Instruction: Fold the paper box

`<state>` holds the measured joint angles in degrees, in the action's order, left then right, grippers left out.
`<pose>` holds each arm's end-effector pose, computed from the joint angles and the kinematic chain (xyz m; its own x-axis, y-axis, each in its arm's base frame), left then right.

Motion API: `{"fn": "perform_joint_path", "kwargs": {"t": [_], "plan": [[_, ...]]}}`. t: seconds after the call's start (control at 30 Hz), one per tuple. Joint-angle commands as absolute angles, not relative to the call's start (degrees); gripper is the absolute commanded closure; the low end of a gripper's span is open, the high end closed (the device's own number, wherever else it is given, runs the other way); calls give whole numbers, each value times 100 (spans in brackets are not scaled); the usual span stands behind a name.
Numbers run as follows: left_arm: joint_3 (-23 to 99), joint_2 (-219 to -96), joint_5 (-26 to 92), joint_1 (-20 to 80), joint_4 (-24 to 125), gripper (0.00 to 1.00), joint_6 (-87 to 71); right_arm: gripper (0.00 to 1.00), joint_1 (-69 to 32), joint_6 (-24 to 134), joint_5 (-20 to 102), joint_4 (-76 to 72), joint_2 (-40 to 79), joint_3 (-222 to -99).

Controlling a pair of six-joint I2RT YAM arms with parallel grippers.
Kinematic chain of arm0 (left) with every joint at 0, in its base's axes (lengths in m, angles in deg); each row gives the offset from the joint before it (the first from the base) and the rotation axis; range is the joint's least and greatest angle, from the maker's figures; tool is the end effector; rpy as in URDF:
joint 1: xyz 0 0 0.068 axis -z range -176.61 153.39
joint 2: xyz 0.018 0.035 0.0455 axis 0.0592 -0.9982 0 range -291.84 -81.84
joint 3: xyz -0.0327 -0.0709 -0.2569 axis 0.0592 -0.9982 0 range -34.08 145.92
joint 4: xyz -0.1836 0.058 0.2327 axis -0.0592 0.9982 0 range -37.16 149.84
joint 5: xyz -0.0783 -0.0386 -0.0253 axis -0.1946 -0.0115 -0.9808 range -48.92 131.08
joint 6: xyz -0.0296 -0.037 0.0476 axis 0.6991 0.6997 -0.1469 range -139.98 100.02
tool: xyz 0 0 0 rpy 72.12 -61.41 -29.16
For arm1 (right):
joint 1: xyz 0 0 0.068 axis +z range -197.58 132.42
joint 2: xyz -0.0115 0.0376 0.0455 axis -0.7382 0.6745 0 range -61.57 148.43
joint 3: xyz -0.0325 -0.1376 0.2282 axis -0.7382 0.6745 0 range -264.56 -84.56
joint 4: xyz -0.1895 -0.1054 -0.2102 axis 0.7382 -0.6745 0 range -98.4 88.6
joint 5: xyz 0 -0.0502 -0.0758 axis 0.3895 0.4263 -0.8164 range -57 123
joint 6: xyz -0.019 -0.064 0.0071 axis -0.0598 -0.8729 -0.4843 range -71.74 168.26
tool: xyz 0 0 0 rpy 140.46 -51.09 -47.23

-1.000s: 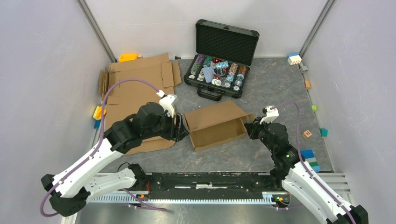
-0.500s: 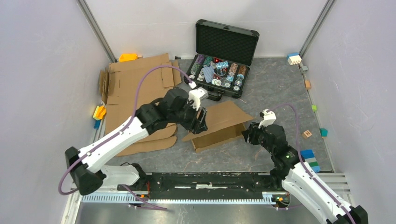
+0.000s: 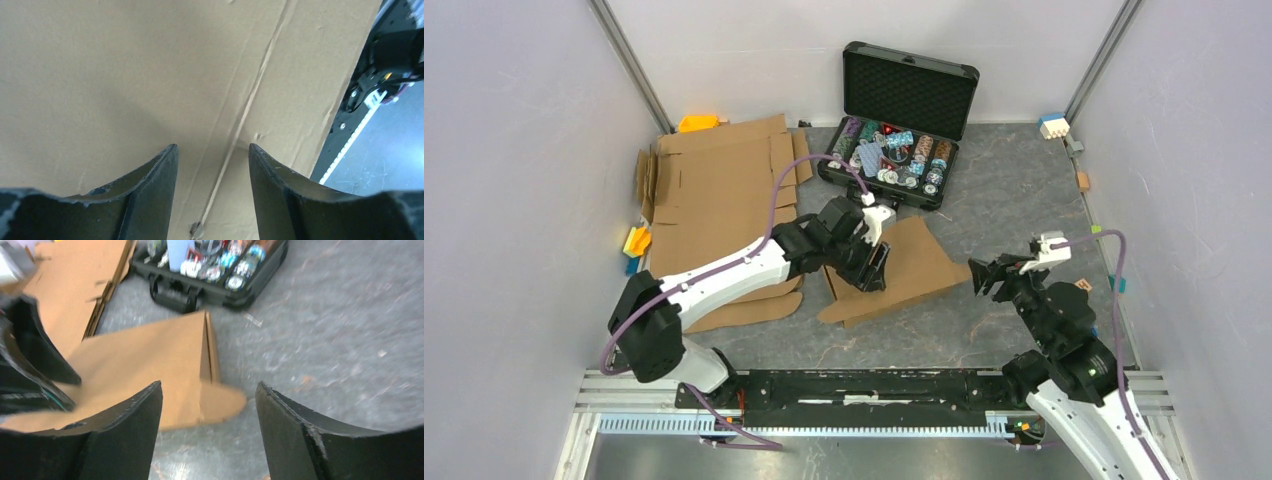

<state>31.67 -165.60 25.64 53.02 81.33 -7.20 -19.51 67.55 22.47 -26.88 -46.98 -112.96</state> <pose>0.2292 -0.2917 0.2484 -0.6469 0.4318 -0.6286 0.7280 0.5950 -0.3405 0.1442 0.0658 0.2802 -0.2690 0.2245 -0.9366 -0.2287 0.9297 0.2886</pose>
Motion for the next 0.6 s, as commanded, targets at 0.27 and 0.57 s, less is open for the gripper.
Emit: {"fn": "perform_joint_path", "kwargs": {"t": [0.27,0.57], "plan": [[1992,-16875,2242,5327,7280,40,-125,17,-1922,5806,2684,-2088,-3566,-12187],[2066,-16441,2429,5323,7393,43,-90,54,-1923,6023,3440,-1963,-1541,-11974]]}}
